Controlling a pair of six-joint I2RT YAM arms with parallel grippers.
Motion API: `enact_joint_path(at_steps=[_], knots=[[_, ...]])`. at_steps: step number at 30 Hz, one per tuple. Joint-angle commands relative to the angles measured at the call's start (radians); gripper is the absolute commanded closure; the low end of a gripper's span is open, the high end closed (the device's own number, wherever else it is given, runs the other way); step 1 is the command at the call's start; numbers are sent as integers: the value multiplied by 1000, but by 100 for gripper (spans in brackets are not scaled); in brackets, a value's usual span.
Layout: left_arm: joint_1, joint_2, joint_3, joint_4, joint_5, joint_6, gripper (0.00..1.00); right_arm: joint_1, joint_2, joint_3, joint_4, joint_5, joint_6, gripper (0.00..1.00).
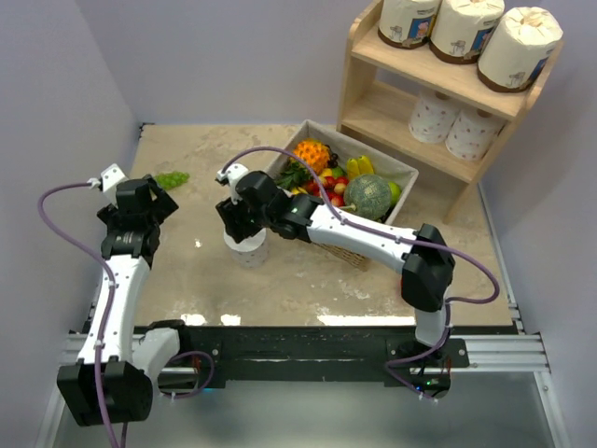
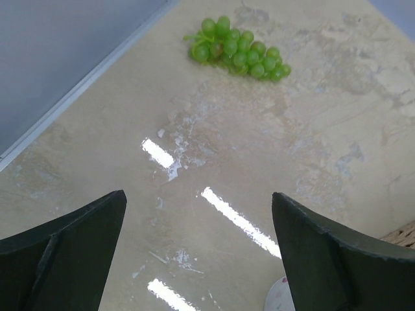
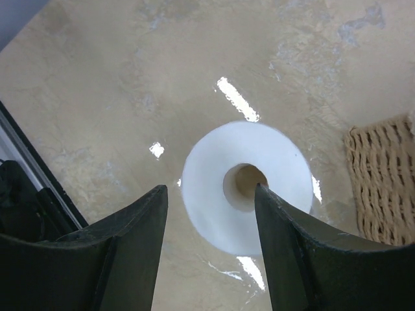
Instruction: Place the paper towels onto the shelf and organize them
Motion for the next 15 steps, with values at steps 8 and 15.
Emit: enact_joint_path(at_steps=[8,15], knots=[[-3,-72,8,19,-122,-69,0,75,135,143,-98,161,7,39],[-3,-79,15,6,-140,-84,0,83,187,184,-127,215,-44,39]])
